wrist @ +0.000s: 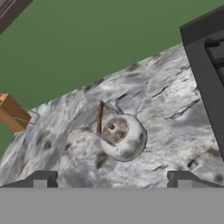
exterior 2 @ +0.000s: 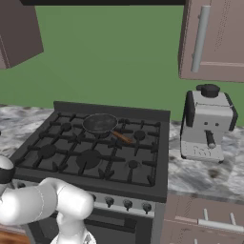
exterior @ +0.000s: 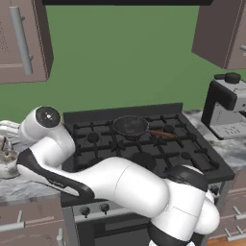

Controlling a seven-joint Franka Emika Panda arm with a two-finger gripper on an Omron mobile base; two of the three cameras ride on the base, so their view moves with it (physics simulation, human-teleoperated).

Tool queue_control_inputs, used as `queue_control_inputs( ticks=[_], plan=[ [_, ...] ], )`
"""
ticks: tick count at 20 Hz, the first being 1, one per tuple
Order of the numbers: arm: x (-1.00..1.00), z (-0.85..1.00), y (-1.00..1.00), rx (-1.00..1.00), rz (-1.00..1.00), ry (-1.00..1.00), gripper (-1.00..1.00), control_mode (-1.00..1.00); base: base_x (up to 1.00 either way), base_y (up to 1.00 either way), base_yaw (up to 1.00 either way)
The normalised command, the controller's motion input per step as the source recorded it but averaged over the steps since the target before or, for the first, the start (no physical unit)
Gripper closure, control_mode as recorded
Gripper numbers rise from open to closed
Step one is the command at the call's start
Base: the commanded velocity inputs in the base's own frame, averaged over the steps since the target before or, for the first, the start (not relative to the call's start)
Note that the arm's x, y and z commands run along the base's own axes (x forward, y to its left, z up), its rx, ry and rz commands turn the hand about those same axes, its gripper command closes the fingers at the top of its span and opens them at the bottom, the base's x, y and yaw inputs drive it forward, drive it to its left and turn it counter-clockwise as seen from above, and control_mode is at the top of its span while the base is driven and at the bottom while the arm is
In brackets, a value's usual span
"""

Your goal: Pick the kettle from the counter and place it on a stove burner. Then turn the burner on.

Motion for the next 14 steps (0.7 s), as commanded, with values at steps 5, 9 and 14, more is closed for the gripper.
queue_control_inputs(
  ticks=[5,9,14],
  plan=[
    [0.03,0.0,0.0,0.0,0.0,0.0,-1.0,-1.0,0.0,0.0,0.0],
    [0.13,0.0,0.0,0.0,0.0,0.02,-1.0,-1.0,0.0,0.0,0.0],
    [0.2,0.0,0.0,-0.01,0.0,0.07,-1.0,-1.0,0.0,0.0,0.0]
  ],
)
